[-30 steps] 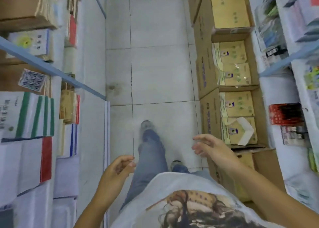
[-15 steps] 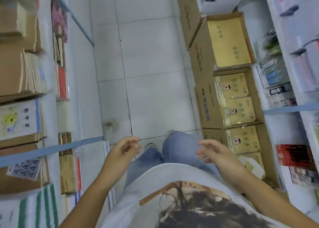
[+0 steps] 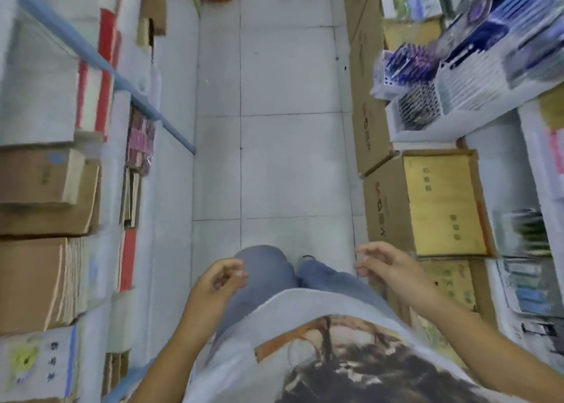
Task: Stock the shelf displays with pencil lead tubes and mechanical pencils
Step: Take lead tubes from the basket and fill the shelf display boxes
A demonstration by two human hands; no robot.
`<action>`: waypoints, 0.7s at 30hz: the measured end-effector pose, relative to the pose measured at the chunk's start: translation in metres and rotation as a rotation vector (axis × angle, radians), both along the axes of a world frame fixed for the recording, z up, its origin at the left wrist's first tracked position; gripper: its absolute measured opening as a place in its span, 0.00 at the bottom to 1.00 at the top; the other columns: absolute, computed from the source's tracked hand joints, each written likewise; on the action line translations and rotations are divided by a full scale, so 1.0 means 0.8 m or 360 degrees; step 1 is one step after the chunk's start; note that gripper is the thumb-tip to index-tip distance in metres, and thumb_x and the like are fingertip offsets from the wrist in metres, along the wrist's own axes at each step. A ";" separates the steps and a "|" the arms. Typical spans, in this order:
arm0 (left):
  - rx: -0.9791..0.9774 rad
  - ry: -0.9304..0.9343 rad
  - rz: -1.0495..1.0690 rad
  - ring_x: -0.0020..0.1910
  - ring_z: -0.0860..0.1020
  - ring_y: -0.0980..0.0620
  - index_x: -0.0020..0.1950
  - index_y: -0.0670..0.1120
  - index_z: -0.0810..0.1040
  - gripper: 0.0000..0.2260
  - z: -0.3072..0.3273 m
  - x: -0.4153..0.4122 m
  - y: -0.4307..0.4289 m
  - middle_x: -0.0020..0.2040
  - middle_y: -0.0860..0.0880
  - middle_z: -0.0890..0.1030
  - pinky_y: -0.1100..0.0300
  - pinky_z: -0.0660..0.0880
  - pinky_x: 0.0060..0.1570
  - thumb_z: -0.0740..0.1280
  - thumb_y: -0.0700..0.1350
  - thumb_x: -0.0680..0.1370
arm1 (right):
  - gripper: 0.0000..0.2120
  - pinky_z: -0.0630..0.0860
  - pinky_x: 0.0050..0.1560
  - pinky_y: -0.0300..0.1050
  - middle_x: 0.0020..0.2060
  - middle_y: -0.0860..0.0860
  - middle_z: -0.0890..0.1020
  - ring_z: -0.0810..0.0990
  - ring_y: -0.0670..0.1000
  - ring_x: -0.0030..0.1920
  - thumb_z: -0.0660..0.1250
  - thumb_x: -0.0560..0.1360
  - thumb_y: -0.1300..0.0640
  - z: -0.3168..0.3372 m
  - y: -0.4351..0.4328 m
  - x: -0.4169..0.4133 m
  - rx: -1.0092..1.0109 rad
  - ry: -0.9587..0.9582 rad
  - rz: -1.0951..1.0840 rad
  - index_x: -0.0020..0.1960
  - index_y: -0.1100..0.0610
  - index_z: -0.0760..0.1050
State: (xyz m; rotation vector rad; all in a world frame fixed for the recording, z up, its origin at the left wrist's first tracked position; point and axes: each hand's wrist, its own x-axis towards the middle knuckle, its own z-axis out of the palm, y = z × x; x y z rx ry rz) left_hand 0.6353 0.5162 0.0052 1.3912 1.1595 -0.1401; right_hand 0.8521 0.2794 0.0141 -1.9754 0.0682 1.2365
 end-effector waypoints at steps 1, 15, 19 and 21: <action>0.0005 0.0016 0.0037 0.38 0.82 0.63 0.52 0.49 0.81 0.08 -0.002 0.020 0.022 0.46 0.50 0.85 0.68 0.77 0.38 0.65 0.37 0.82 | 0.07 0.76 0.38 0.33 0.43 0.52 0.85 0.83 0.47 0.40 0.65 0.79 0.61 0.000 0.028 0.031 0.0003 -0.0002 0.0059 0.53 0.52 0.79; 0.0080 -0.0077 -0.0155 0.43 0.84 0.58 0.53 0.52 0.81 0.08 -0.028 0.426 0.382 0.45 0.56 0.86 0.61 0.77 0.49 0.66 0.40 0.81 | 0.09 0.76 0.49 0.45 0.45 0.54 0.85 0.83 0.52 0.45 0.62 0.80 0.62 0.004 0.345 0.392 -0.0010 -0.0013 -0.0054 0.56 0.53 0.78; 0.0088 -0.0133 -0.0239 0.44 0.84 0.55 0.52 0.52 0.82 0.07 -0.029 0.572 0.459 0.45 0.55 0.86 0.61 0.77 0.50 0.67 0.40 0.81 | 0.09 0.77 0.52 0.51 0.45 0.56 0.85 0.82 0.57 0.47 0.63 0.79 0.64 0.002 0.394 0.499 -0.0060 -0.0019 -0.0176 0.56 0.55 0.78; 0.0107 -0.0143 -0.0234 0.44 0.84 0.56 0.52 0.52 0.82 0.07 -0.036 0.638 0.491 0.45 0.56 0.86 0.64 0.77 0.47 0.67 0.41 0.81 | 0.09 0.76 0.56 0.55 0.46 0.59 0.84 0.81 0.58 0.46 0.64 0.79 0.65 -0.013 0.421 0.564 -0.0085 -0.0035 -0.0174 0.56 0.58 0.77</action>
